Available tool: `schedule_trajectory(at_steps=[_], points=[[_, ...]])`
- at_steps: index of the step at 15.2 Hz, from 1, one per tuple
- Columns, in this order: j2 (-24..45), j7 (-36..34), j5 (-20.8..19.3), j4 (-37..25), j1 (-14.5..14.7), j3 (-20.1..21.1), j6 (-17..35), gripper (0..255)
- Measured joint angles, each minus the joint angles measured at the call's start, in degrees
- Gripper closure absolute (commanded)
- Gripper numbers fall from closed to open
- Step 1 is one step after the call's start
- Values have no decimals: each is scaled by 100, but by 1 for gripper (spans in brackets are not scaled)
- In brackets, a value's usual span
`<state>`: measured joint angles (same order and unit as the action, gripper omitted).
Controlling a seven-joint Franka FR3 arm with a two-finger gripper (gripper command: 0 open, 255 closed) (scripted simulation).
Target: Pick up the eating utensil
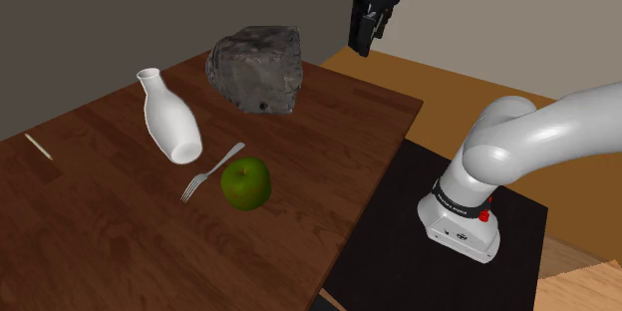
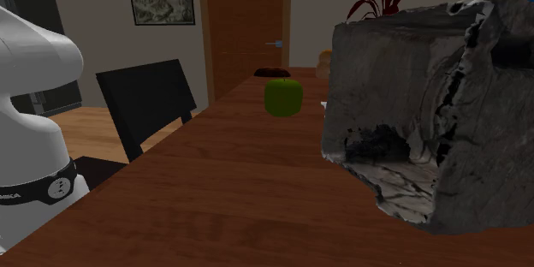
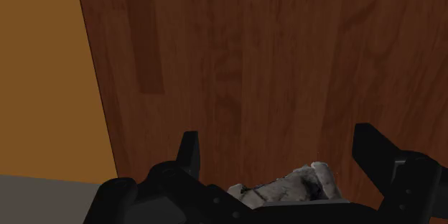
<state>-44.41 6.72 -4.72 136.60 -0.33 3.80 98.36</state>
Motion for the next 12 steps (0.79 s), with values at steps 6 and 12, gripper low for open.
schedule_trajectory(at_steps=[6,12], points=[[662,246,89,-105,252,115,582,0],[1655,686,175,-334,580,267,1401,0]])
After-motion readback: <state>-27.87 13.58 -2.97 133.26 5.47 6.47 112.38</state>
